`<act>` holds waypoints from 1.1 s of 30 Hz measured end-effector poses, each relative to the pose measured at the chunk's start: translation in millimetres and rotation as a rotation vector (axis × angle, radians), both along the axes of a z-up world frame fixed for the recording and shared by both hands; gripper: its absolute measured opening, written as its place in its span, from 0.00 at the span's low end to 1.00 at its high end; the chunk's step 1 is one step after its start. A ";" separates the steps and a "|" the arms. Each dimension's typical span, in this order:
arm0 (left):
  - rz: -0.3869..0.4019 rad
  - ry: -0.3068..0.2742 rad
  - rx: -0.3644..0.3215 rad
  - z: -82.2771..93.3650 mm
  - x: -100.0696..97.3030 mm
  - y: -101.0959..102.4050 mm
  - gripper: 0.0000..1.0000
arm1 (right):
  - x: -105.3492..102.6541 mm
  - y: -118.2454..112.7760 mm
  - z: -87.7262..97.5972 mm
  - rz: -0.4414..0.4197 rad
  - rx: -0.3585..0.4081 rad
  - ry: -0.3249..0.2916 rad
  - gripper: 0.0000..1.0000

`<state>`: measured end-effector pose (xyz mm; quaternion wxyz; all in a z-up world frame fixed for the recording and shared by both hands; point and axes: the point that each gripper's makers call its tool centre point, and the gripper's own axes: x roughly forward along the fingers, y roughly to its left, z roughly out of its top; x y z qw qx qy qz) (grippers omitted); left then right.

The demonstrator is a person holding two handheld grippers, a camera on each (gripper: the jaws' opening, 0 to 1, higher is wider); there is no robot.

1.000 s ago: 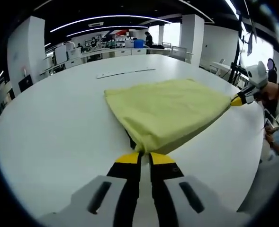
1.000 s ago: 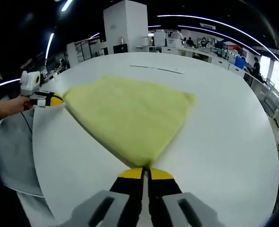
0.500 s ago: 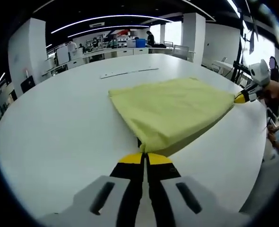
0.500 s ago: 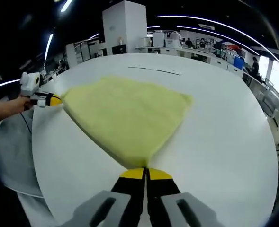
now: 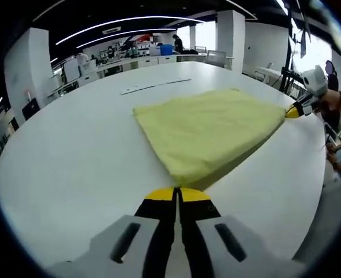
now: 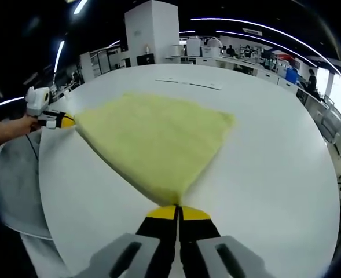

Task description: Fold the garment on the visible template until the final outline fits inside the template.

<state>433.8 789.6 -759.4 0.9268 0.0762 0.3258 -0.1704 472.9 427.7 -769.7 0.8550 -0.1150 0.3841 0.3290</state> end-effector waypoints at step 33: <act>-0.070 0.059 0.027 -2.7 -40.7 -3.0 0.00 | -40.1 -1.5 -1.7 0.035 -0.015 0.045 0.00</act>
